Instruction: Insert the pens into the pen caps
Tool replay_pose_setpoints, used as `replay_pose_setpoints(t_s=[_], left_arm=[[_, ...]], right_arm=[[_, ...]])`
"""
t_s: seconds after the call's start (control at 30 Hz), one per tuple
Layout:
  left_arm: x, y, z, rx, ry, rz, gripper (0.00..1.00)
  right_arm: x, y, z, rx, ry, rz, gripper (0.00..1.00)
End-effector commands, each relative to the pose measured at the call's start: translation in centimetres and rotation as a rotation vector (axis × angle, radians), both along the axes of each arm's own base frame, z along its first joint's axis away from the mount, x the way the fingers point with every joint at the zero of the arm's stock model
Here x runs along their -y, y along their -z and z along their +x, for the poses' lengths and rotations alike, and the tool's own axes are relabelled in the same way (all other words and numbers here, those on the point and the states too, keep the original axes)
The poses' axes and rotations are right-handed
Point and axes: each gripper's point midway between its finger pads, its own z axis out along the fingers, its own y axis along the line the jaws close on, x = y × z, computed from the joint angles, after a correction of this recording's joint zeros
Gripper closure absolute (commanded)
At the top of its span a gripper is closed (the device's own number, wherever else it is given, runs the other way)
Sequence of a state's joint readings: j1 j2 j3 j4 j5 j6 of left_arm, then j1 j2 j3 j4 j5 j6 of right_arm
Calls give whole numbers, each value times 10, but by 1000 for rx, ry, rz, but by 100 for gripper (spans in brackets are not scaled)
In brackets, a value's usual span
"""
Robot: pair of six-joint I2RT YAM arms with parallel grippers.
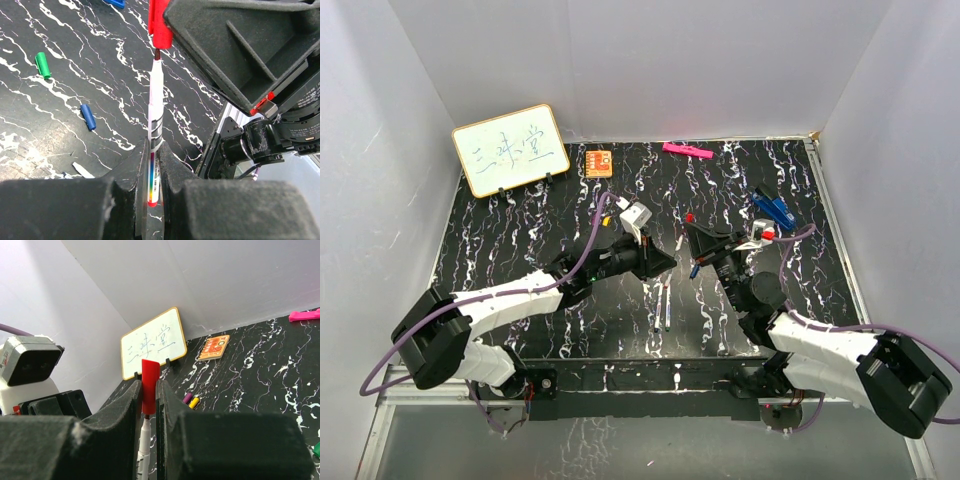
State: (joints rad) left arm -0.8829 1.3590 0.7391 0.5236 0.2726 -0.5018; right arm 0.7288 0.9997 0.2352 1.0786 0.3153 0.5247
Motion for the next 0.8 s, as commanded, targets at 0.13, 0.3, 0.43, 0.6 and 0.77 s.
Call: replay_pose_setpoints(t_s=[0.13, 0.3, 0.43, 0.6, 0.77], left_arm=[[3, -18, -2, 37, 11, -44, 100], [2, -17, 0, 38, -3, -43, 100], [1, -17, 2, 40, -21, -43, 100], [0, -20, 7, 48, -47, -50, 100], [0, -23, 13, 59, -74, -58, 100]], right_arm=[[1, -20, 0, 52, 1, 45, 100], [-1, -18, -1, 49, -11, 44, 100], [-4, -15, -2, 40, -28, 41, 100], [-11, -9, -5, 20, -71, 42, 100], [-22, -1, -10, -12, -140, 45, 100]])
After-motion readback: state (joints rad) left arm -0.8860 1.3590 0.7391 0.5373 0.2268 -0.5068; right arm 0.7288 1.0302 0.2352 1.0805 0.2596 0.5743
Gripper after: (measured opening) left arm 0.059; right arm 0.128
